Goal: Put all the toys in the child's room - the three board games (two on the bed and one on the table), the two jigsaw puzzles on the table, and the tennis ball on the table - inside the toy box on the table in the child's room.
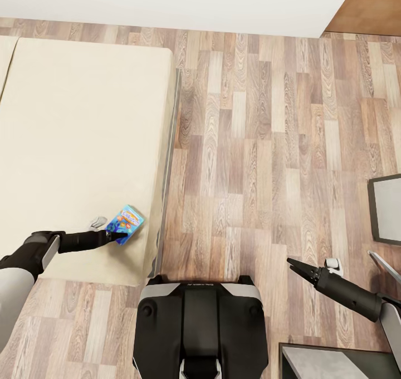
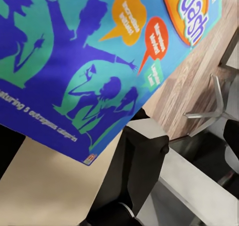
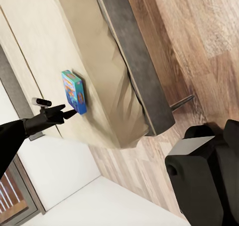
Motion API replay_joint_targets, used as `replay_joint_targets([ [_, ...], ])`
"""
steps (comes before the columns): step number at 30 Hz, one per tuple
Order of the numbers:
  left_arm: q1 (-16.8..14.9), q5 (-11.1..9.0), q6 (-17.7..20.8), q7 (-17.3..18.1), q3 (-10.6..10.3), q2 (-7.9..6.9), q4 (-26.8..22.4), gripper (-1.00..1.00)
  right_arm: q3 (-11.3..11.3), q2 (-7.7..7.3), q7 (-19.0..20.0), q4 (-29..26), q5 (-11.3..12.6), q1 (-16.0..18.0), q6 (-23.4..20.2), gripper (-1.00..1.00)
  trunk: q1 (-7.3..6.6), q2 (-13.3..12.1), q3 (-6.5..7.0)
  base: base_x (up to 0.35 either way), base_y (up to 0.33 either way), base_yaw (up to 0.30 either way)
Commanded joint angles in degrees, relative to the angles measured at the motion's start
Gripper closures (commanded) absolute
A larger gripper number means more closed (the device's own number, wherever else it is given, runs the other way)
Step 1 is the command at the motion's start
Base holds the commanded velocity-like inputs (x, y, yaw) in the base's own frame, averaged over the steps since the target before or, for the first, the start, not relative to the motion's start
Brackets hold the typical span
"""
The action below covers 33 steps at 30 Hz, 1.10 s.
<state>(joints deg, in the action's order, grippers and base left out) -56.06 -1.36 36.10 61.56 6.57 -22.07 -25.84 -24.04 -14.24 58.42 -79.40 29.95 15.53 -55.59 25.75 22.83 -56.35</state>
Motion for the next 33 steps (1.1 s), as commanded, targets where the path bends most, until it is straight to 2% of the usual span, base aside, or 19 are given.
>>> replay_joint_targets([
  [1,0.0,-0.1,0.6,0.3,0.1,0.00,0.0,-1.00,0.0,0.00,0.2,0.0,-0.1,0.0,-0.2,-1.00,0.03,0.1,-0.05,0.000,0.000,0.000],
  [11,0.0,-0.1,1.4,1.9,0.1,0.01,-1.5,-1.00,0.0,0.00,0.2,0.0,-0.1,0.0,-0.2,-1.00,0.03,0.1,-0.05,0.000,0.000,0.000],
  [33,0.0,-0.1,3.0,2.0,0.0,0.47,-3.2,-1.00,0.0,0.00,0.2,0.0,-0.1,0.0,-0.2,-1.00,0.03,0.1,-0.05,0.000,0.000,0.000],
])
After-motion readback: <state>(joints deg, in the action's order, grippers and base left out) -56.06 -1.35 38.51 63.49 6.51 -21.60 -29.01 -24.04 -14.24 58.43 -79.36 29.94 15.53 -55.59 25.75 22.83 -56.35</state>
